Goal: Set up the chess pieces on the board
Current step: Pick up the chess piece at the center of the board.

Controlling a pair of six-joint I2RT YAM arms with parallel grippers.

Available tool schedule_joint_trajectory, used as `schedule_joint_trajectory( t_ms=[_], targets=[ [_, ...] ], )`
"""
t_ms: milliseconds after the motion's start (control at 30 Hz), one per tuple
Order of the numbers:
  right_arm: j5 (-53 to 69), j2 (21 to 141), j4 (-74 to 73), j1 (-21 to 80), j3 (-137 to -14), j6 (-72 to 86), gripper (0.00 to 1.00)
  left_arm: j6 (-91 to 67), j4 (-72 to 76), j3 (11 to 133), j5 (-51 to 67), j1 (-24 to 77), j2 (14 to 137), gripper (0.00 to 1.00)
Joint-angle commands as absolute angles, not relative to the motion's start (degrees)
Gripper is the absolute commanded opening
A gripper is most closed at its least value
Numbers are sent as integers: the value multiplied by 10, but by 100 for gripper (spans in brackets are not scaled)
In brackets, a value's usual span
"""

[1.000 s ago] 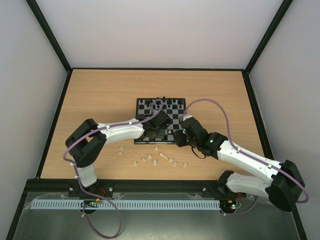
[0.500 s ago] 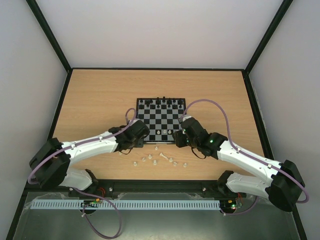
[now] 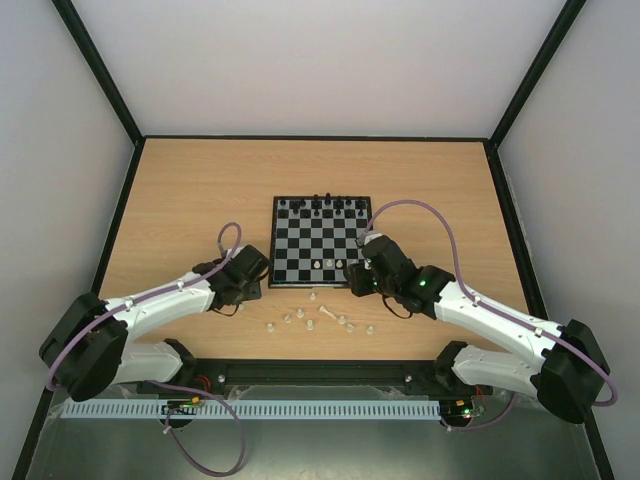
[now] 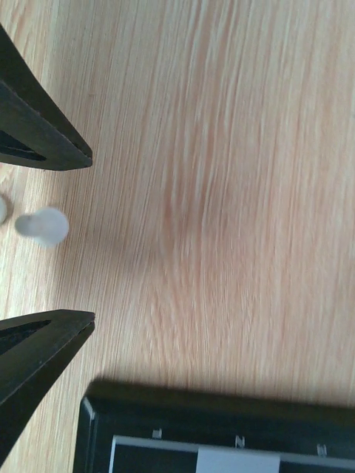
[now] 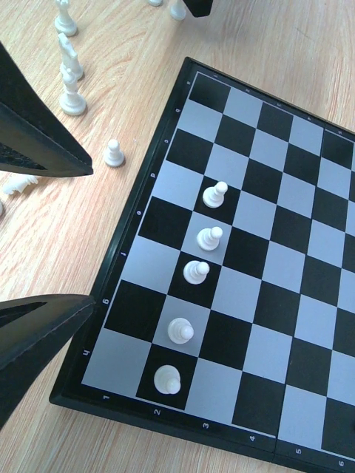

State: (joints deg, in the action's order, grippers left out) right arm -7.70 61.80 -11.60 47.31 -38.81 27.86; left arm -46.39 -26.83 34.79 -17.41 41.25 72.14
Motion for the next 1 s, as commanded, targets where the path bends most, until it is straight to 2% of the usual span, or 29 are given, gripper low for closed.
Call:
schedule_joint_trajectory(
  t_ms=[0, 200, 367, 733, 967],
  targets=[
    [-72, 609, -114, 471, -380, 279, 44, -463, -255, 322, -169, 393, 708, 55],
    [-69, 616, -113, 471, -382, 278, 44, -466, -249, 307, -159, 392, 700, 51],
    [-68, 618, -112, 472, -381, 277, 44, -467, -246, 300, -153, 392, 699, 42],
    [-68, 620, -111, 471, -381, 277, 44, -470, -238, 282, -145, 393, 698, 31],
    [-68, 621, -112, 472, -381, 277, 44, -467, -239, 287, -148, 393, 693, 16]
  ],
)
